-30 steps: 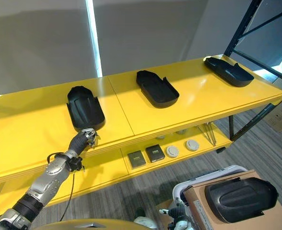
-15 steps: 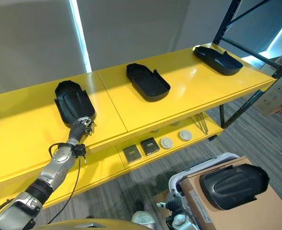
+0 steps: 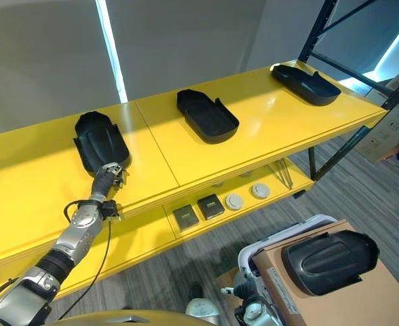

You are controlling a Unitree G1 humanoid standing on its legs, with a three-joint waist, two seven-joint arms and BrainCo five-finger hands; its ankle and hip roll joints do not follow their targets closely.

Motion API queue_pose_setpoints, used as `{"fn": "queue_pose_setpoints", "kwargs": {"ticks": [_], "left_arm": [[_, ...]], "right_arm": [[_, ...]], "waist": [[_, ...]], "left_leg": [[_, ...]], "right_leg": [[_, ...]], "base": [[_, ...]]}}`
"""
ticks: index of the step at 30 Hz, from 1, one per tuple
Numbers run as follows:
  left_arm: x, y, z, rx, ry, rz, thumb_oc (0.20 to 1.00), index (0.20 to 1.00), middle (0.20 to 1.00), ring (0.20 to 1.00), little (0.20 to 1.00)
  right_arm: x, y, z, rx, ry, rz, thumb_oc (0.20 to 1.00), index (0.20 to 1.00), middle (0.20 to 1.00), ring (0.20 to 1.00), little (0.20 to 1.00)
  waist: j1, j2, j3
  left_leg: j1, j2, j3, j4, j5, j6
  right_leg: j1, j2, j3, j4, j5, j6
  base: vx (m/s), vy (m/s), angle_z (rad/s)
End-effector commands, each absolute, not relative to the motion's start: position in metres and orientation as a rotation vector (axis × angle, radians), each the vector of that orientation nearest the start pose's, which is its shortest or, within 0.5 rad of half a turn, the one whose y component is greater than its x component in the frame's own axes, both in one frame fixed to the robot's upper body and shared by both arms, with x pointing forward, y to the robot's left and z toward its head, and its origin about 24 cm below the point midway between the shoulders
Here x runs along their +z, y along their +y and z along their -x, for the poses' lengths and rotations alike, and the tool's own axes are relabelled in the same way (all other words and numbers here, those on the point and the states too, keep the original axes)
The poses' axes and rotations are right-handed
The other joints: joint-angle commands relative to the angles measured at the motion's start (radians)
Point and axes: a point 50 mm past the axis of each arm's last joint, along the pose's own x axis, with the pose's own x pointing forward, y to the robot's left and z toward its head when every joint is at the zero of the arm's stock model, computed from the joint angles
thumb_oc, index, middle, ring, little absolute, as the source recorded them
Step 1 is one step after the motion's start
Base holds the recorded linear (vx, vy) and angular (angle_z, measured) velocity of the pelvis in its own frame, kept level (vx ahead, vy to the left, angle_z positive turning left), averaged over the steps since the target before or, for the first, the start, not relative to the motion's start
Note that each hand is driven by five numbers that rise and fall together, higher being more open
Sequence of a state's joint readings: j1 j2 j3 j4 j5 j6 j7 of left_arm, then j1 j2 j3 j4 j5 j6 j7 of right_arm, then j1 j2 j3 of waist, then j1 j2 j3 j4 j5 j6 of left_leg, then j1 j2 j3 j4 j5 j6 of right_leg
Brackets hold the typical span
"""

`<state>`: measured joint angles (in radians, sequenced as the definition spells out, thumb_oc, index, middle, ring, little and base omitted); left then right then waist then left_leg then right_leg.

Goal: Move parts from the plastic box to the shelf.

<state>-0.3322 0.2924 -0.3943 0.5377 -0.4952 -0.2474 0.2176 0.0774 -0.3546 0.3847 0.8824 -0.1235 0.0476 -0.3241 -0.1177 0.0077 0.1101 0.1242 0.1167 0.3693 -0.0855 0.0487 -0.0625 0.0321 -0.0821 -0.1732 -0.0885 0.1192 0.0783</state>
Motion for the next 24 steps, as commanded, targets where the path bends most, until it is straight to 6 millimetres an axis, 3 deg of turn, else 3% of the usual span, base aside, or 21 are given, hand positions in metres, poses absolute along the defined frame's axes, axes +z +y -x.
{"fn": "queue_pose_setpoints", "kwargs": {"ticks": [1,8,13,18,24], "left_arm": [[0.031,0.159,-0.324,0.043,0.029,0.020,0.200,0.200,0.200,0.200,0.200],[0.031,0.162,-0.324,0.027,0.019,0.015,0.200,0.200,0.200,0.200,0.200],[0.044,0.155,-0.324,-0.032,-0.049,0.030,0.200,0.200,0.200,0.200,0.200],[0.070,0.143,-0.315,-0.167,-0.154,0.033,0.200,0.200,0.200,0.200,0.200],[0.082,0.139,-0.308,-0.277,-0.195,0.069,0.200,0.200,0.200,0.200,0.200]], "right_arm": [[-0.149,-0.236,-0.093,0.057,1.081,0.759,1.000,1.000,1.000,1.000,1.000],[-0.150,-0.236,-0.093,0.063,1.083,0.765,1.000,1.000,1.000,1.000,1.000],[-0.150,-0.235,-0.092,0.054,1.084,0.763,1.000,1.000,1.000,1.000,1.000],[-0.150,-0.238,-0.091,0.027,1.095,0.750,1.000,1.000,1.000,1.000,1.000],[-0.150,-0.238,-0.091,0.014,1.104,0.742,1.000,1.000,1.000,1.000,1.000]], "waist": [[-0.011,-0.003,0.010],[-0.009,-0.003,0.008],[-0.001,-0.001,0.010],[0.024,0.003,0.006],[0.040,0.005,-0.001]], "left_leg": [[-0.024,0.053,-0.012,0.031,-0.045,-0.001],[-0.018,0.052,-0.012,0.031,-0.048,-0.001],[-0.014,0.050,-0.019,0.030,-0.051,0.000],[-0.010,0.048,-0.032,0.029,-0.053,0.000],[-0.007,0.045,-0.038,0.029,-0.056,0.001]], "right_leg": [[0.016,-0.029,0.037,0.033,-0.103,0.059],[0.022,-0.031,0.037,0.034,-0.107,0.059],[0.028,-0.033,0.032,0.034,-0.109,0.058],[0.042,-0.035,0.019,0.026,-0.107,0.054],[0.051,-0.036,0.011,0.019,-0.104,0.053]], "base": [[0.00,0.000,0.00],[0.00,0.000,0.00],[0.00,0.000,0.00],[0.00,0.000,0.02],[-0.01,0.000,0.03]]}}
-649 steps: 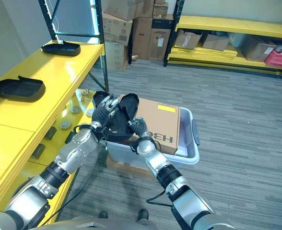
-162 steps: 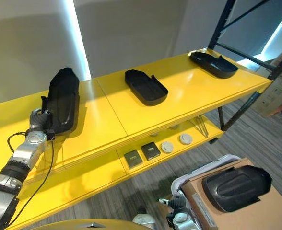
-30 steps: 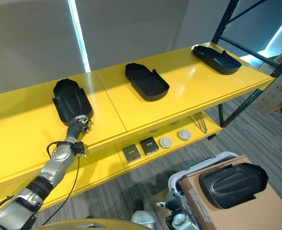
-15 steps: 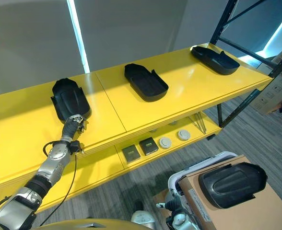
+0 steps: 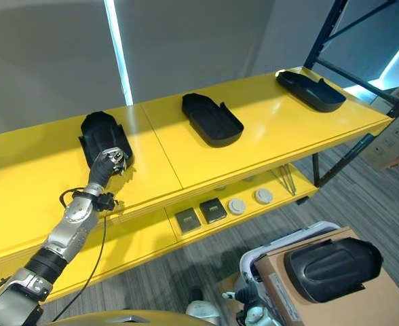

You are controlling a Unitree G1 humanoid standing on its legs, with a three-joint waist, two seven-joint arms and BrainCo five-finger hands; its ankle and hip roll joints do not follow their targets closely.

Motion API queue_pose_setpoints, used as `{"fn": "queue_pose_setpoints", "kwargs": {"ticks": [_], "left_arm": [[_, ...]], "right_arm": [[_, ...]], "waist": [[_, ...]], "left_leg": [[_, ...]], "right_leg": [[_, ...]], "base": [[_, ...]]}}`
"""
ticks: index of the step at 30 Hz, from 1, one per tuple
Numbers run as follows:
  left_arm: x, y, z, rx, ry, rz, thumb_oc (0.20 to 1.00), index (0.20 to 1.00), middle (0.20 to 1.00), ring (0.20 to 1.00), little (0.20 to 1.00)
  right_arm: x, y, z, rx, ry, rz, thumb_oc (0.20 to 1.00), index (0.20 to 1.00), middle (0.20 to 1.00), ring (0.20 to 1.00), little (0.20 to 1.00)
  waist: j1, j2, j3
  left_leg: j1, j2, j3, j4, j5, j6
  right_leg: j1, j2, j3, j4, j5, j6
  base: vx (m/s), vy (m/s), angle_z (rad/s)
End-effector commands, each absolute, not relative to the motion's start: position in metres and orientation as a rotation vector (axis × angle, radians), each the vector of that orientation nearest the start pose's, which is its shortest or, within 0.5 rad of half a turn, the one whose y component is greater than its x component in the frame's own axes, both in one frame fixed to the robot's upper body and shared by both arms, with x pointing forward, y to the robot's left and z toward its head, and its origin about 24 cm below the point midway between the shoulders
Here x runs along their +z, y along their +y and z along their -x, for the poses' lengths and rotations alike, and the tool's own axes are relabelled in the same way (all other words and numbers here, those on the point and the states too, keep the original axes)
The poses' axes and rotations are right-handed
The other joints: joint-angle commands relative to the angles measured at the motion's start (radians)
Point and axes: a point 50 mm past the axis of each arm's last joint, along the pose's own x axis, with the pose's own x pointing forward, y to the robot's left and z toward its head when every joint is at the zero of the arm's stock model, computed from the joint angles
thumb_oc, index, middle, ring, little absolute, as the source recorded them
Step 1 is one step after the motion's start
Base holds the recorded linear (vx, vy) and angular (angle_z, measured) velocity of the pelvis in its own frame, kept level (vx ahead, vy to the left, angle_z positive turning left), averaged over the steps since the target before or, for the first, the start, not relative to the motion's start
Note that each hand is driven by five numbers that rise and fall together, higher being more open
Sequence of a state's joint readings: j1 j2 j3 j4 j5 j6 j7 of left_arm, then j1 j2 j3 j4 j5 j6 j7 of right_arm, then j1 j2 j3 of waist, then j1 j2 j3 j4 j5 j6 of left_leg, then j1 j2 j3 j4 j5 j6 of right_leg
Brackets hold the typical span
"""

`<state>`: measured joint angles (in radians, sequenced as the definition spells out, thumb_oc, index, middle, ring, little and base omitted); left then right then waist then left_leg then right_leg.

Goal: Move parts from the plastic box to the shelf.

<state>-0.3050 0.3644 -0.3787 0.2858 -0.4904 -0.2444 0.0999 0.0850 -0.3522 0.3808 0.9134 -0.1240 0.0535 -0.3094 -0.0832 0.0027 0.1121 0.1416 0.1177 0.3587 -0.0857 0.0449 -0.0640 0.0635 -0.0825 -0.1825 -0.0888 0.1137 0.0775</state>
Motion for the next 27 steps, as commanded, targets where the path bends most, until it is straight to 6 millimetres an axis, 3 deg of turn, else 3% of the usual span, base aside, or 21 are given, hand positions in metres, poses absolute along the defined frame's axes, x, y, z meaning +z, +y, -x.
{"fn": "queue_pose_setpoints", "kwargs": {"ticks": [1,2,3,11,20,22,24,25,26,27], "left_arm": [[0.089,0.134,-0.304,-0.354,-0.215,0.081,0.238,0.238,0.238,0.238,0.238],[0.093,0.131,-0.302,-0.386,-0.224,0.090,0.470,0.470,0.470,0.470,0.470],[0.100,0.125,-0.297,-0.446,-0.241,0.103,1.000,1.000,1.000,1.000,1.000],[0.127,0.111,-0.272,-0.683,-0.338,0.182,1.000,1.000,1.000,1.000,1.000],[0.132,0.126,-0.251,-0.755,-0.354,0.316,1.000,1.000,1.000,1.000,1.000],[0.133,0.126,-0.247,-0.800,-0.369,0.340,1.000,1.000,1.000,1.000,1.000],[0.135,0.124,-0.243,-0.849,-0.381,0.383,1.000,1.000,1.000,1.000,1.000],[0.136,0.122,-0.240,-0.869,-0.389,0.384,1.000,1.000,1.000,1.000,1.000],[0.140,0.119,-0.238,-0.920,-0.393,0.370,1.000,1.000,1.000,1.000,1.000],[0.139,0.117,-0.237,-0.953,-0.382,0.374,1.000,1.000,1.000,1.000,1.000]], "right_arm": [[-0.151,-0.239,-0.091,0.008,1.106,0.739,1.000,1.000,1.000,1.000,1.000],[-0.151,-0.239,-0.091,0.005,1.107,0.737,1.000,1.000,1.000,1.000,1.000],[-0.151,-0.239,-0.092,-0.002,1.108,0.734,1.000,1.000,1.000,1.000,1.000],[-0.151,-0.239,-0.093,-0.043,1.102,0.712,1.000,1.000,1.000,1.000,1.000],[-0.146,-0.245,-0.098,-0.140,1.079,0.642,1.000,1.000,1.000,1.000,1.000],[-0.145,-0.249,-0.098,-0.156,1.083,0.643,1.000,1.000,1.000,1.000,1.000],[-0.142,-0.258,-0.102,-0.199,1.061,0.615,1.000,1.000,1.000,1.000,1.000],[-0.138,-0.263,-0.112,-0.231,1.032,0.587,1.000,1.000,1.000,1.000,1.000],[-0.127,-0.271,-0.130,-0.271,0.957,0.564,1.000,1.000,1.000,1.000,1.000],[-0.124,-0.272,-0.134,-0.283,0.940,0.553,1.000,1.000,1.000,1.000,1.000]], "waist": [[0.011,0.011,-0.005],[0.015,0.012,-0.005],[0.022,0.014,-0.005],[0.044,0.019,-0.010],[0.066,0.005,-0.015],[0.073,0.002,-0.012],[0.092,0.001,-0.004],[0.109,-0.001,-0.003],[0.126,-0.004,-0.003],[0.128,-0.004,-0.002]], "left_leg": [[-0.025,0.043,-0.031,0.028,-0.052,0.002],[-0.025,0.042,-0.034,0.029,-0.053,0.003],[-0.026,0.042,-0.038,0.031,-0.053,0.003],[-0.028,0.037,-0.056,0.033,-0.053,0.004],[-0.078,0.026,-0.117,0.152,-0.095,0.005],[-0.097,0.020,-0.155,0.187,-0.106,0.006],[-0.129,0.003,-0.250,0.245,-0.103,0.008],[-0.150,-0.025,-0.337,0.288,-0.112,0.017],[-0.175,-0.080,-0.450,0.346,-0.130,0.037],[-0.176,-0.092,-0.464,0.350,-0.140,0.042]], "right_leg": [[0.021,-0.036,0.018,0.017,-0.097,0.054],[0.024,-0.037,0.016,0.016,-0.096,0.054],[0.027,-0.038,0.011,0.015,-0.095,0.054],[0.034,-0.043,0.001,0.013,-0.091,0.058],[0.024,-0.032,0.046,0.010,-0.082,0.047],[0.018,-0.028,0.069,0.013,-0.080,0.043],[0.009,-0.020,0.116,0.013,-0.074,0.038],[0.002,-0.019,0.159,0.012,-0.070,0.038],[-0.019,-0.021,0.238,0.024,-0.066,0.044],[-0.023,-0.022,0.254,0.027,-0.065,0.047]], "base": [[-0.02,-0.003,0.03],[0.00,0.000,0.00],[0.00,0.000,0.00],[-0.01,-0.005,0.04],[-0.02,-0.026,0.02],[-0.07,0.054,-0.08],[-0.10,0.132,-0.45],[-0.20,0.303,-1.42],[-0.22,0.337,-1.55],[-0.24,0.379,-1.70]]}}
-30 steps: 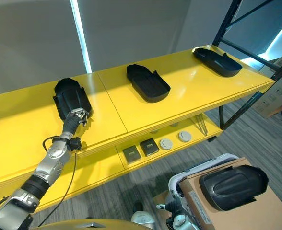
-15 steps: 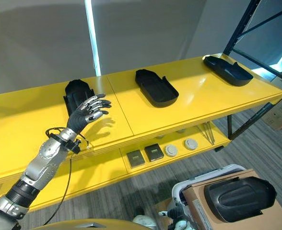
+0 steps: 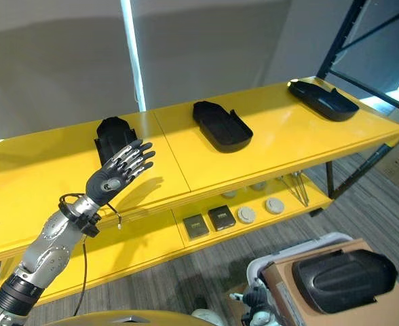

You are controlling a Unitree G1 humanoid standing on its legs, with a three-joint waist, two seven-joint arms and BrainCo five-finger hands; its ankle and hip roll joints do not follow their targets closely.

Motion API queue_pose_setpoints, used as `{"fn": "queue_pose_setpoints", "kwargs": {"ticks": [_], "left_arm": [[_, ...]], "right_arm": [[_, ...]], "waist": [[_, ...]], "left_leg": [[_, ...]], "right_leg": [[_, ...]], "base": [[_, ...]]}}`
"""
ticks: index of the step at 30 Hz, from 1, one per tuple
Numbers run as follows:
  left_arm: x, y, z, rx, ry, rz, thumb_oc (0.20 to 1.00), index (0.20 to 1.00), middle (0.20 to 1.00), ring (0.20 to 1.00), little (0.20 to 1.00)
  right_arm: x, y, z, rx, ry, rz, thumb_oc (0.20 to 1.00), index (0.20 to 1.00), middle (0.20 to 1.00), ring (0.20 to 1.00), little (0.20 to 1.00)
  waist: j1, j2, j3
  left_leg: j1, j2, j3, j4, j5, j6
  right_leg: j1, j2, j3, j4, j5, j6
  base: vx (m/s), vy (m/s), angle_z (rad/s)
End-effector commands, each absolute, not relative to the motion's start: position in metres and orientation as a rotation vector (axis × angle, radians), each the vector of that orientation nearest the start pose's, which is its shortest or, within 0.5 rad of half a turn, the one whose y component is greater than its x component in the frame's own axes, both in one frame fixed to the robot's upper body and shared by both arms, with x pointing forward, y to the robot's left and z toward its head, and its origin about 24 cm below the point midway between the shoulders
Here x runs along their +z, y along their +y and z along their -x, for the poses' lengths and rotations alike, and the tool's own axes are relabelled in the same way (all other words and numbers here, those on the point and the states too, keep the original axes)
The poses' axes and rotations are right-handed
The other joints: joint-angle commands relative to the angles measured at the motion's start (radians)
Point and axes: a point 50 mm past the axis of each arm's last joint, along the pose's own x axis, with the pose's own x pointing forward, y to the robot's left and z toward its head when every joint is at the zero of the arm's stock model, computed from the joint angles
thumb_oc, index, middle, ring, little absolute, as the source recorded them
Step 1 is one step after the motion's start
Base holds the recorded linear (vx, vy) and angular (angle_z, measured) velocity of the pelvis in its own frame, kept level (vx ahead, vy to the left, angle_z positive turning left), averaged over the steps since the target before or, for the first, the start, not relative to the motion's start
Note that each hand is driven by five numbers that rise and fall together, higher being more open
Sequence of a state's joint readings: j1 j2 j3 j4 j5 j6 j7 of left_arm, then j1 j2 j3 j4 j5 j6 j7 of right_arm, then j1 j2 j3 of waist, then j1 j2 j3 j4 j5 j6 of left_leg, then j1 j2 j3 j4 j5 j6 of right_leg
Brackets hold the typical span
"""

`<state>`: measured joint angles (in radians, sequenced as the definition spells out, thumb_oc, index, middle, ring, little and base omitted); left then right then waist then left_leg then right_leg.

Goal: Move parts from the plastic box to the shelf.

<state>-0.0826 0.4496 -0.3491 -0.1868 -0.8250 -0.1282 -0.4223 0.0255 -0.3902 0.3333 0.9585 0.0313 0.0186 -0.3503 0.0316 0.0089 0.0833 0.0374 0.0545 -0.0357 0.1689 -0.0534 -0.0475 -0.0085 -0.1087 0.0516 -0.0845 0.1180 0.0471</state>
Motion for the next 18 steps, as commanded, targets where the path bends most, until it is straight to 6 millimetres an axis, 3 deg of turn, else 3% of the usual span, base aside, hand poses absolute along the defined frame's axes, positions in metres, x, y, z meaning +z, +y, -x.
{"fn": "queue_pose_setpoints", "kwargs": {"ticks": [1,2,5,8,10,12,13,15,16,18], "left_arm": [[0.138,0.112,-0.235,-1.037,-0.347,0.346,1.000,1.000,1.000,1.000,1.000],[0.134,0.109,-0.239,-1.036,-0.320,0.181,1.000,1.000,1.000,1.000,1.000],[0.118,0.104,-0.250,-1.052,-0.202,-0.062,1.000,1.000,1.000,1.000,1.000],[0.100,0.089,-0.254,-1.181,-0.106,-0.088,1.000,1.000,1.000,1.000,1.000],[0.086,0.079,-0.244,-1.271,-0.024,-0.123,1.000,1.000,1.000,1.000,1.000],[0.053,0.072,-0.242,-1.191,0.126,-0.172,1.000,1.000,1.000,1.000,1.000],[0.040,0.075,-0.244,-1.143,0.186,-0.261,1.000,1.000,1.000,1.000,1.000],[-0.011,0.089,-0.246,-1.063,0.304,-0.577,1.000,1.000,1.000,1.000,1.000],[-0.057,0.109,-0.236,-0.987,0.458,-0.728,1.000,1.000,1.000,1.000,1.000],[-0.077,0.121,-0.228,-0.940,0.557,-0.754,1.000,1.000,1.000,1.000,1.000]], "right_arm": [[-0.119,-0.275,-0.143,-0.307,0.906,0.530,1.000,1.000,1.000,1.000,1.000],[-0.111,-0.276,-0.152,-0.308,0.869,0.522,1.000,1.000,1.000,1.000,1.000],[-0.105,-0.275,-0.159,-0.325,0.836,0.491,1.000,1.000,1.000,1.000,1.000],[-0.107,-0.277,-0.156,-0.350,0.851,0.447,1.000,1.000,1.000,1.000,1.000],[-0.111,-0.278,-0.153,-0.351,0.880,0.432,1.000,1.000,1.000,1.000,1.000],[-0.118,-0.275,-0.148,-0.305,0.906,0.465,1.000,1.000,1.000,1.000,1.000],[-0.119,-0.276,-0.147,-0.295,0.914,0.472,1.000,1.000,1.000,1.000,1.000],[-0.122,-0.275,-0.147,-0.257,0.931,0.501,1.000,1.000,1.000,1.000,1.000],[-0.125,-0.270,-0.149,-0.224,0.944,0.519,1.000,1.000,1.000,1.000,1.000],[-0.127,-0.265,-0.152,-0.201,0.947,0.533,1.000,1.000,1.000,1.000,1.000]], "waist": [[0.013,-0.010,0.030],[-0.006,-0.009,0.034],[-0.038,-0.004,0.047],[-0.064,-0.002,0.063],[-0.063,0.002,0.079],[-0.050,0.002,0.099],[-0.047,-0.001,0.099],[-0.044,0.004,0.092],[-0.040,-0.001,0.080],[-0.034,-0.006,0.069]], "left_leg": [[-0.068,-0.051,-0.085,0.103,-0.070,0.036],[-0.057,-0.071,-0.069,0.094,-0.119,0.053],[-0.031,-0.090,-0.042,0.072,-0.168,0.078],[-0.026,-0.134,-0.015,0.071,-0.186,0.111],[-0.015,-0.144,0.009,0.059,-0.179,0.117],[0.009,-0.146,0.049,0.047,-0.184,0.130],[0.009,-0.150,0.060,0.039,-0.179,0.133],[0.015,-0.146,0.102,0.010,-0.168,0.143],[0.008,-0.144,0.130,-0.014,-0.155,0.157],[-0.003,-0.142,0.148,-0.029,-0.140,0.165]], "right_leg": [[0.041,0.001,0.054,0.029,-0.067,0.087],[0.012,-0.016,0.085,0.043,-0.051,0.109],[-0.027,-0.042,0.107,0.061,-0.027,0.145],[-0.067,-0.081,0.097,0.015,0.020,0.182],[-0.107,-0.098,0.041,-0.003,0.047,0.196],[-0.125,-0.114,-0.060,0.007,0.070,0.194],[-0.130,-0.116,-0.077,0.017,0.072,0.193],[-0.143,-0.110,-0.123,0.124,0.059,0.182],[-0.155,-0.115,-0.138,0.231,0.059,0.177],[-0.162,-0.121,-0.146,0.276,0.052,0.171]], "base": [[-0.24,0.351,-1.42],[-0.26,0.365,-1.32],[-0.23,0.304,-0.83],[-0.24,0.282,-0.64],[-0.25,0.211,-0.56],[-0.27,0.179,-0.94],[-0.20,0.092,-1.01],[-0.23,0.068,-1.22],[-0.22,0.028,-0.91],[-0.12,-0.020,-0.72]]}}
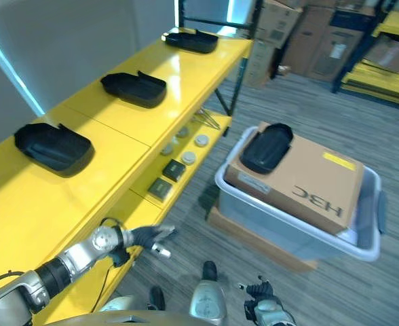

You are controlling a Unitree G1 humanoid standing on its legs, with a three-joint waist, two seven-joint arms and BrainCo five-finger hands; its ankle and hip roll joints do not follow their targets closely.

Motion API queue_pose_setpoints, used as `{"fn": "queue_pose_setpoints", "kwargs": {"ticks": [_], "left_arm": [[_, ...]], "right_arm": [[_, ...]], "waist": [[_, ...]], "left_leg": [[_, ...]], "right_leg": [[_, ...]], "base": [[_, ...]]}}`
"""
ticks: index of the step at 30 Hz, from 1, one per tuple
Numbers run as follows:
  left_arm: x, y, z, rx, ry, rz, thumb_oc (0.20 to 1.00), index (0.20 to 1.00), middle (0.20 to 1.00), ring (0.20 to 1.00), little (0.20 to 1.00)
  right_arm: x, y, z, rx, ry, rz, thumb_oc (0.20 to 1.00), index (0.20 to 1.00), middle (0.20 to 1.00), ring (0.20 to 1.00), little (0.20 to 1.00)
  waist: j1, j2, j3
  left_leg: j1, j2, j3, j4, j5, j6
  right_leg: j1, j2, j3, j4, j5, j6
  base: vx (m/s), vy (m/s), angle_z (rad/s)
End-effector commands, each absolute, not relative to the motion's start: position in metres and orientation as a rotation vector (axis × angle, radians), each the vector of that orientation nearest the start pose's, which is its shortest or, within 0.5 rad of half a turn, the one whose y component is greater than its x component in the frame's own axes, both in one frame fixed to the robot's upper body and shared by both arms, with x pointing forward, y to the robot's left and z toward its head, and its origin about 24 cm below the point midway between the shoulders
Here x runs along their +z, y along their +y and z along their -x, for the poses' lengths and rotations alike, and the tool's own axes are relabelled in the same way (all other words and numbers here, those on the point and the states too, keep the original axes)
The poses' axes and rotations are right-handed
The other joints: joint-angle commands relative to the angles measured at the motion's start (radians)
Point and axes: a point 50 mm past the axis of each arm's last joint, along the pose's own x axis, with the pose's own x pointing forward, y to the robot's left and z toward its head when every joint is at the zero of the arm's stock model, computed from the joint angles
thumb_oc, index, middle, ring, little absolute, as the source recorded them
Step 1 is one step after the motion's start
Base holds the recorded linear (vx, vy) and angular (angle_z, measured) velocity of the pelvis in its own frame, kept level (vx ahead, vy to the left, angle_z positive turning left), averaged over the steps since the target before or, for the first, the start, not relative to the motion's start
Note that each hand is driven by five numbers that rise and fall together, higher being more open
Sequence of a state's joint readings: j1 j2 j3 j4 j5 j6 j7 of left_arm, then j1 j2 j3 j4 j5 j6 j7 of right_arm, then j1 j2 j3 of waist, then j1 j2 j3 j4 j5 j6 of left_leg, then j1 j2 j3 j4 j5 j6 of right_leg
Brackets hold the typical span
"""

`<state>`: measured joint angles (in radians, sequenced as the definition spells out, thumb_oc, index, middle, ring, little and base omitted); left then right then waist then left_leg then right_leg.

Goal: Move parts from the plastic box to the shelf.

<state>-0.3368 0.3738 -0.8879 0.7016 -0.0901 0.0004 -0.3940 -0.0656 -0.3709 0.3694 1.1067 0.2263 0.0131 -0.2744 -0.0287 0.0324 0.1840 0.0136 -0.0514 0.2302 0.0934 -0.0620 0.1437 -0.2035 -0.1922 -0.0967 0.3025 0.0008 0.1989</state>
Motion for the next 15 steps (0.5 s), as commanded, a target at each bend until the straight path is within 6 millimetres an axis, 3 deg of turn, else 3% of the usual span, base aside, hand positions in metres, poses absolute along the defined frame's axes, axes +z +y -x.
{"fn": "queue_pose_setpoints", "kwargs": {"ticks": [1,4,5,7,10,14,15], "left_arm": [[-0.096,0.136,-0.216,-0.816,0.670,-0.732,1.000,1.000,1.000,1.000,1.000],[-0.127,0.180,-0.189,-0.527,0.876,-0.748,1.000,1.000,1.000,1.000,1.000],[-0.127,0.180,-0.189,-0.527,0.876,-0.748,1.000,1.000,1.000,1.000,1.000],[-0.139,0.204,-0.168,-0.314,0.967,-0.716,1.000,1.000,1.000,1.000,1.000],[-0.146,0.213,-0.149,-0.222,1.031,-0.671,1.000,1.000,1.000,1.000,1.000],[-0.152,0.217,-0.132,-0.148,1.053,-0.632,1.000,1.000,1.000,1.000,1.000],[-0.154,0.214,-0.125,-0.097,1.060,-0.562,1.000,1.000,1.000,1.000,1.000]], "right_arm": [[-0.128,-0.261,-0.154,-0.187,0.953,0.542,1.000,1.000,1.000,1.000,1.000],[-0.132,-0.251,-0.152,-0.162,0.970,0.545,1.000,1.000,1.000,1.000,1.000],[-0.132,-0.251,-0.152,-0.161,0.970,0.545,1.000,1.000,1.000,1.000,1.000],[-0.138,-0.238,-0.150,-0.129,0.983,0.539,1.000,1.000,1.000,1.000,1.000],[-0.142,-0.227,-0.146,-0.120,1.003,0.507,1.000,1.000,1.000,1.000,1.000],[-0.147,-0.223,-0.135,-0.071,1.048,0.501,1.000,1.000,1.000,1.000,1.000],[-0.149,-0.225,-0.127,-0.038,1.058,0.503,1.000,1.000,1.000,1.000,1.000]], "waist": [[0.035,-0.029,-0.037],[0.069,-0.029,-0.048],[0.069,-0.028,-0.047],[0.111,-0.044,-0.047],[0.122,-0.048,-0.045],[0.115,-0.046,-0.057],[0.106,-0.052,-0.068]], "left_leg": [[0.019,-0.031,-0.109,0.034,-0.120,-0.020],[0.001,-0.016,-0.091,0.007,-0.088,-0.019],[0.001,-0.016,-0.091,0.007,-0.088,-0.019],[-0.022,-0.002,-0.071,-0.002,-0.067,-0.044],[-0.002,0.007,-0.066,-0.034,-0.055,-0.057],[0.022,0.029,-0.050,-0.083,-0.025,-0.090],[0.036,0.033,-0.054,-0.082,-0.034,-0.105]], "right_leg": [[0.042,-0.040,-0.013,-0.079,0.152,0.013],[0.085,-0.041,-0.066,-0.059,0.094,-0.011],[0.086,-0.041,-0.066,-0.059,0.094,-0.012],[0.144,-0.028,-0.131,-0.177,0.082,-0.017],[0.164,-0.014,-0.148,-0.222,0.076,-0.012],[0.201,0.025,-0.155,-0.282,0.040,-0.033],[0.223,0.049,-0.124,-0.335,0.045,-0.046]], "base": [[-0.08,-0.051,-0.81],[-0.07,-0.095,-0.47],[-0.10,-0.165,-0.38],[-0.06,-0.216,-0.38],[0.04,-0.207,-0.54],[0.07,-0.177,-0.13],[0.12,-0.144,-0.13]]}}
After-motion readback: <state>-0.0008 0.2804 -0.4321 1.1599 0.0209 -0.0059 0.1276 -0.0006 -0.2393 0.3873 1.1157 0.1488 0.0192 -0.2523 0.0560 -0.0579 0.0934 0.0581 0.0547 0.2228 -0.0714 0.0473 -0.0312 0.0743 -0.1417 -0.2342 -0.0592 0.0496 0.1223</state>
